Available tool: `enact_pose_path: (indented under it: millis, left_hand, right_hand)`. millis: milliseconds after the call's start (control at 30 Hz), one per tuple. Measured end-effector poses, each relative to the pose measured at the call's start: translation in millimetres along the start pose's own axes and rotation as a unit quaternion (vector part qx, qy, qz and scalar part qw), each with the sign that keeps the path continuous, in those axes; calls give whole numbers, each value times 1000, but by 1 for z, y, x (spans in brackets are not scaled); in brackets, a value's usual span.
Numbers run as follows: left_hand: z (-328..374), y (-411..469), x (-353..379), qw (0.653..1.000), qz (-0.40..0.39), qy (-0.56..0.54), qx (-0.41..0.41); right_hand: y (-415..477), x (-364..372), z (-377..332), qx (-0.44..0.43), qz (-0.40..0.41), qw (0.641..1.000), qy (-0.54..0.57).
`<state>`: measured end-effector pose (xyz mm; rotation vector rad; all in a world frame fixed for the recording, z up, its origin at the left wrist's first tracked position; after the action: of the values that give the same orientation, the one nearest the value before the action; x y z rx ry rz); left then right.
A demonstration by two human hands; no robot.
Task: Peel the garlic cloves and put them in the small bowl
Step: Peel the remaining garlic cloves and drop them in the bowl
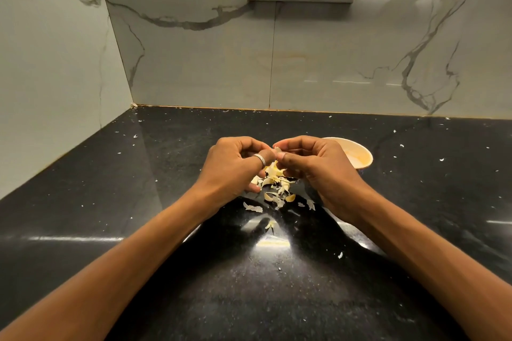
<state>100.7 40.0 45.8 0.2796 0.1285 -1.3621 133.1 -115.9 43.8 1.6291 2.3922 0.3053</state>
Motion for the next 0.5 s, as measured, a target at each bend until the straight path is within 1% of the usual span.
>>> enact_pose_path:
  millis: [100,267,400,500]
  left_hand:
    - [1,-1,0,1000,6,8,9]
    - [6,-3,-2,998,13,36,42]
    - [5,-4,0,998,8,45,45]
    - [4,-3,0,998,9,39,42]
  right_hand:
    - [1,2,-1,-10,-5,1000,-26]
    - [0,3,2,-1,-6,1000,-29]
    - [-1,4,6,21,-9,999,23]
    - [0,4,6,24,-12,999,29]
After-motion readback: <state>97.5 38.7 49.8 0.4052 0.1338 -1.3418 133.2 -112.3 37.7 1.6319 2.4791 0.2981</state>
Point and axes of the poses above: each hand's wrist, its own y-axis towards the middle knuckle, its own x-axis out of the palm, z = x × y, the point moved 8 cm from there along y, towards the middle knuckle, and after that the axes turned 8 degrees about -x, right-handed, at the moved point
